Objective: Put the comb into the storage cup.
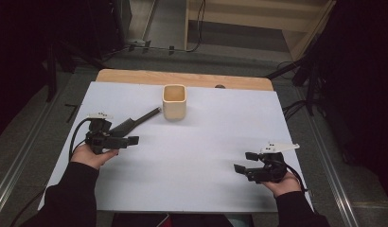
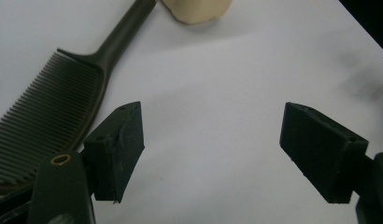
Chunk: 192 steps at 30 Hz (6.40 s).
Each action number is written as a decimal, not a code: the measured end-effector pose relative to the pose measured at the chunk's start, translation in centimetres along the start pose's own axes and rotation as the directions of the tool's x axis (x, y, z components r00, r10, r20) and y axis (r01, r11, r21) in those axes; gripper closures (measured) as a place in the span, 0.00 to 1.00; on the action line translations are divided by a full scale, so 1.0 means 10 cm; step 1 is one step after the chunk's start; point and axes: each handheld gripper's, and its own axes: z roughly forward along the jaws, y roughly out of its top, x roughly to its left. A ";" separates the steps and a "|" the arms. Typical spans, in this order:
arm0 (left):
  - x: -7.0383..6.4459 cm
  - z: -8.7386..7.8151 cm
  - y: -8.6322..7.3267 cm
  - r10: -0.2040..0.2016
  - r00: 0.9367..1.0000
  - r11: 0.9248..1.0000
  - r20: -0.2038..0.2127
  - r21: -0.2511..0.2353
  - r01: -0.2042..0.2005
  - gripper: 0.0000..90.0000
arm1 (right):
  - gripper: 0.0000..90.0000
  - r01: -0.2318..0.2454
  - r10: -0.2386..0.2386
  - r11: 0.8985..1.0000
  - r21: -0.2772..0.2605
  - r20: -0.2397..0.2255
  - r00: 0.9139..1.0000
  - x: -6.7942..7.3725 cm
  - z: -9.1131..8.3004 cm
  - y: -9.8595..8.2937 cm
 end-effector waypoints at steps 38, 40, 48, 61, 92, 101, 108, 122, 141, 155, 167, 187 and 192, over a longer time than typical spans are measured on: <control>0.14 0.13 0.62 0.002 0.997 0.999 -0.071 0.039 0.001 0.26 | 0.26 0.017 -0.017 1.000 -0.008 -0.009 1.000 -0.04 -0.01 0.06; 0.15 0.14 0.66 0.001 0.997 0.999 -0.074 0.034 0.001 0.26 | 0.26 0.016 -0.016 1.000 -0.005 -0.007 1.000 -0.04 -0.01 0.06; 0.22 0.24 0.82 -0.001 0.994 1.000 -0.111 0.029 0.004 0.27 | 0.26 0.023 -0.023 1.000 0.000 -0.009 1.000 -0.03 0.00 0.06; 0.28 0.37 1.04 -0.004 0.990 0.999 -0.144 0.040 0.010 0.27 | 0.26 0.035 -0.035 0.999 0.002 -0.009 0.999 -0.03 -0.01 0.07; 0.48 0.77 1.28 -0.060 0.976 0.997 -0.209 0.041 0.070 0.29 | 0.26 0.051 -0.051 0.999 -0.008 -0.009 0.999 -0.04 -0.02 0.08; 0.52 0.84 1.27 -0.072 0.970 0.996 -0.231 0.035 0.082 0.30 | 0.26 0.054 -0.054 0.998 -0.009 -0.008 0.998 -0.04 -0.03 0.08; 0.55 0.89 1.26 -0.078 0.967 0.995 -0.242 0.043 0.091 0.30 | 0.26 0.055 -0.055 0.998 -0.009 -0.008 0.998 -0.05 -0.03 0.08; 0.57 1.01 1.19 -0.082 0.964 0.995 -0.251 0.041 0.096 0.53 | 0.26 0.056 -0.056 0.998 -0.016 -0.006 0.998 -0.04 -0.05 0.07; 0.61 1.23 0.95 -0.055 0.964 0.991 -0.262 0.101 0.084 1.00 | 0.26 0.061 -0.061 0.998 -0.017 -0.006 0.998 -0.03 -0.06 0.07; 0.60 1.27 0.88 -0.044 0.969 0.991 -0.242 0.116 0.074 1.00 | 0.26 0.062 -0.062 0.998 -0.012 -0.003 0.998 -0.03 -0.07 0.06; 0.54 1.26 0.85 -0.009 0.973 0.990 -0.231 0.138 0.042 1.00 | 0.26 0.061 -0.061 0.998 -0.015 -0.001 0.998 -0.04 -0.08 0.05; 0.49 1.17 0.73 0.051 0.979 0.986 -0.199 0.165 -0.018 1.00 | 0.26 0.065 -0.065 0.998 -0.005 0.001 0.998 -0.03 -0.07 0.03; 0.47 1.16 0.69 0.058 0.980 0.986 -0.191 0.168 -0.025 1.00 | 0.26 0.059 -0.059 0.998 -0.006 0.005 0.998 -0.03 -0.08 0.03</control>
